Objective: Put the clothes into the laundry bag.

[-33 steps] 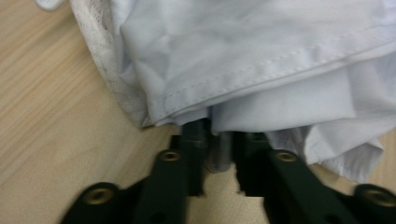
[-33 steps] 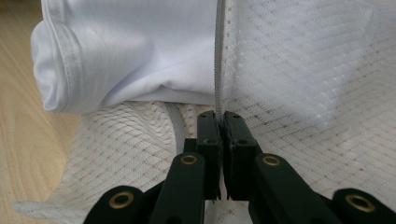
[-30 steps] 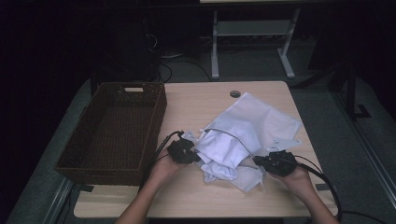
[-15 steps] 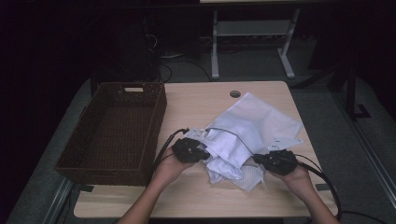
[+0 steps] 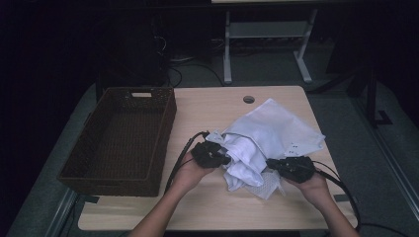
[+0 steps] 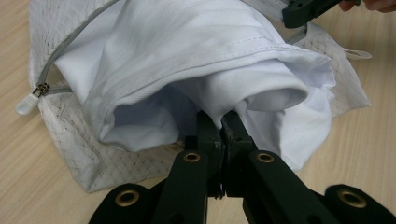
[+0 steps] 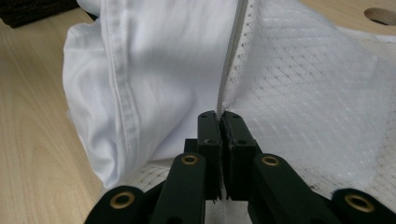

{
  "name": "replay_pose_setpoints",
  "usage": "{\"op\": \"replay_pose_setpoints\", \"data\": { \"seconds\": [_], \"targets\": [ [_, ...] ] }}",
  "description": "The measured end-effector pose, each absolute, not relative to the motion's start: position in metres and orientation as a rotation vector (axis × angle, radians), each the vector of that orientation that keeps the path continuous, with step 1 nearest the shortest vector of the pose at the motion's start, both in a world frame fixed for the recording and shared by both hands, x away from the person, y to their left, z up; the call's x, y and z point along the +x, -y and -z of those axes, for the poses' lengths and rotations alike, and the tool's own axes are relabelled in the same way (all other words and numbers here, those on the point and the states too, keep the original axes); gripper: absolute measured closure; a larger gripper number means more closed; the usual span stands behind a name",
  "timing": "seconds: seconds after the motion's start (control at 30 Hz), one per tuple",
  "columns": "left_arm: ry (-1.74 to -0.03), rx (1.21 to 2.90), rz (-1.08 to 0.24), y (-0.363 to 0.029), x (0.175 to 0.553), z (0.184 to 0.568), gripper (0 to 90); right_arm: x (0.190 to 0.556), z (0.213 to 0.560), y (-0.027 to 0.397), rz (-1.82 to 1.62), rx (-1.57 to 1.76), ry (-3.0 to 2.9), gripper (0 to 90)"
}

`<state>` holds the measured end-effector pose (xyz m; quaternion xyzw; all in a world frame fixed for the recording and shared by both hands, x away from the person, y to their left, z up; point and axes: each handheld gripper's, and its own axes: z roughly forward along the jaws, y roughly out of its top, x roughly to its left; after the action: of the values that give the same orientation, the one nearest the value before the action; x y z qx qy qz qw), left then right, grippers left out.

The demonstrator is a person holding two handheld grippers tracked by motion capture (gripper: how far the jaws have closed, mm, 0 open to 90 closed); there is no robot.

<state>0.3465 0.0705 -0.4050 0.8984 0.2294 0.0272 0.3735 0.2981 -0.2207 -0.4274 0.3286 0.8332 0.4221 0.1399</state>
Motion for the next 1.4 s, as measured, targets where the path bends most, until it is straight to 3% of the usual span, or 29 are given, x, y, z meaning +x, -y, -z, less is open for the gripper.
{"op": "replay_pose_setpoints", "data": {
  "seconds": [1.4],
  "targets": [
    [-0.665, 2.341, -0.112, -0.020, 0.357, 0.414, 89.2, 0.294, 0.406, 0.214, -1.325, 0.879, -2.351, 86.3]
  ]
}}
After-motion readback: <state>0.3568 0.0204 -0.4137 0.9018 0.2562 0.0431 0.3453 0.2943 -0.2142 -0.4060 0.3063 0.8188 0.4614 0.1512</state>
